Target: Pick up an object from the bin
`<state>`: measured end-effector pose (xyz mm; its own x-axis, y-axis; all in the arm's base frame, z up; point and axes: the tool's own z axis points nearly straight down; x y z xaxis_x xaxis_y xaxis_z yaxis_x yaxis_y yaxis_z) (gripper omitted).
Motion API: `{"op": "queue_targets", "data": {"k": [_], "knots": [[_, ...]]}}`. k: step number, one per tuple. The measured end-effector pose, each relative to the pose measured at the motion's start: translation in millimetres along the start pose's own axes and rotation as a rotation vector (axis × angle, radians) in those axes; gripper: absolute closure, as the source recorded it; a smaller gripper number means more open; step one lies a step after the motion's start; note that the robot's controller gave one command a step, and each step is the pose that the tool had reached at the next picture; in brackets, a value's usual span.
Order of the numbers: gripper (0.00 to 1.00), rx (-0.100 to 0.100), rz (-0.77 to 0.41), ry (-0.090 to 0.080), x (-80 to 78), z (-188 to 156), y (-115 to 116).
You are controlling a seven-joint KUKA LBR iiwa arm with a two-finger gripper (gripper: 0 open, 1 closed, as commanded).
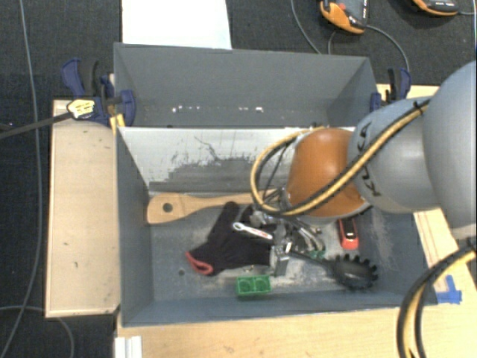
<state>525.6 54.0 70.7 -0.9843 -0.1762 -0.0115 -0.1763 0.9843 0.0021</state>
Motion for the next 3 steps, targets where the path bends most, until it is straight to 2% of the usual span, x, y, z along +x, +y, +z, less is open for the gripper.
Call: {"op": "queue_targets", "data": {"k": [1, 2, 3], "knots": [[0.0, 0.004, -0.014, 0.01, 26.4, -102.0, -18.3], [0.0, 0.006, -0.009, -0.013, 15.9, -108.5, -14.7], [0.0, 0.007, -0.033, -0.012, 38.8, -100.1, -44.1]]}}
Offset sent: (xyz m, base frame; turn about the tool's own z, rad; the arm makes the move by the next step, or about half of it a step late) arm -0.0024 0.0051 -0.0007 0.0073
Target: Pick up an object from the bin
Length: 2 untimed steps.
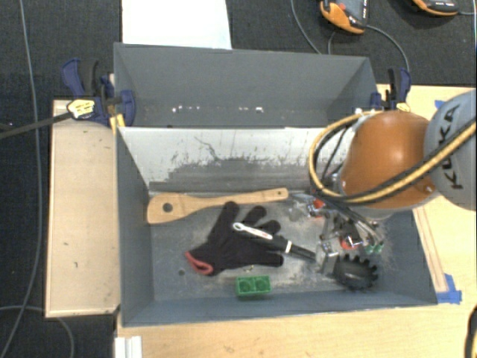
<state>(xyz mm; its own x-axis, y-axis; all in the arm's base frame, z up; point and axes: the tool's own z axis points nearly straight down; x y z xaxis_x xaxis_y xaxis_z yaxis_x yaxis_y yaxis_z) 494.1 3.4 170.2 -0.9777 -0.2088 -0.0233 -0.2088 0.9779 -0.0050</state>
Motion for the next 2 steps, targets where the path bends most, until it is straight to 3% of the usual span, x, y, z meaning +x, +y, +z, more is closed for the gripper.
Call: {"op": "queue_targets", "data": {"k": [1, 2], "knots": [[0.0, -0.004, -0.321, -0.003, -96.3, 69.4, 95.8], [0.0, 0.004, -0.316, -0.003, -36.6, 61.5, 86.9]]}}
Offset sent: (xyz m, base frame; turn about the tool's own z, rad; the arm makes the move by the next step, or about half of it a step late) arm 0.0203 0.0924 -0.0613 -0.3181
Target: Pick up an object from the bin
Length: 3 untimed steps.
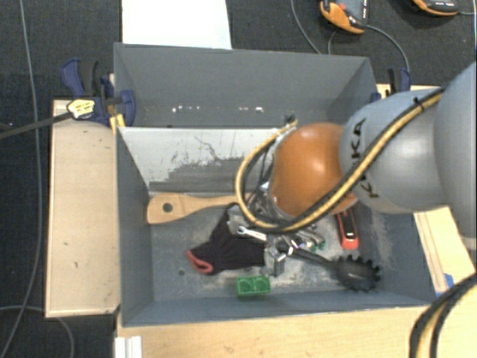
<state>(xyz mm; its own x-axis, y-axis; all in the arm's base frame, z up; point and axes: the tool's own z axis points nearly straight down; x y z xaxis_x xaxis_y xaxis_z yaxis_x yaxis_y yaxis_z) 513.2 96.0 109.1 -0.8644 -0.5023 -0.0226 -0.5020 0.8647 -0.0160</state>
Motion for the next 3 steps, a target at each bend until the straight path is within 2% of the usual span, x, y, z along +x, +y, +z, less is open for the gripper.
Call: {"op": "queue_targets", "data": {"k": [1, 2, 3], "knots": [[0.0, -0.009, 0.025, -0.003, -58.9, 40.5, -6.0], [0.0, -0.01, 0.021, 0.004, -47.7, 10.9, -7.9], [0.0, -0.012, 0.209, 0.004, -39.5, -0.2, 31.6]]}}
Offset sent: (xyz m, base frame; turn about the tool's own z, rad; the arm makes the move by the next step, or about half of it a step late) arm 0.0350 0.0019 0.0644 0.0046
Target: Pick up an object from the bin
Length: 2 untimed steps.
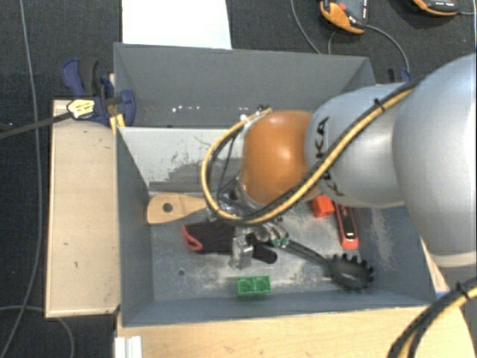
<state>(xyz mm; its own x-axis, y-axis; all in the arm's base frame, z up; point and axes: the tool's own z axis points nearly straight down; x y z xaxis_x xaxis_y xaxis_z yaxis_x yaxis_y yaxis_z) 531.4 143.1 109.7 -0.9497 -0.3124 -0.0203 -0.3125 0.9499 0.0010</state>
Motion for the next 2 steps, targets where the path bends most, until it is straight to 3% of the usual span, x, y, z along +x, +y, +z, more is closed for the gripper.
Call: {"op": "queue_targets", "data": {"k": [1, 2], "knots": [[0.0, 0.007, -0.146, -0.009, -1.4, -95.9, -24.8], [0.0, 0.002, -0.026, -0.005, -1.3, -12.7, -7.0]]}}
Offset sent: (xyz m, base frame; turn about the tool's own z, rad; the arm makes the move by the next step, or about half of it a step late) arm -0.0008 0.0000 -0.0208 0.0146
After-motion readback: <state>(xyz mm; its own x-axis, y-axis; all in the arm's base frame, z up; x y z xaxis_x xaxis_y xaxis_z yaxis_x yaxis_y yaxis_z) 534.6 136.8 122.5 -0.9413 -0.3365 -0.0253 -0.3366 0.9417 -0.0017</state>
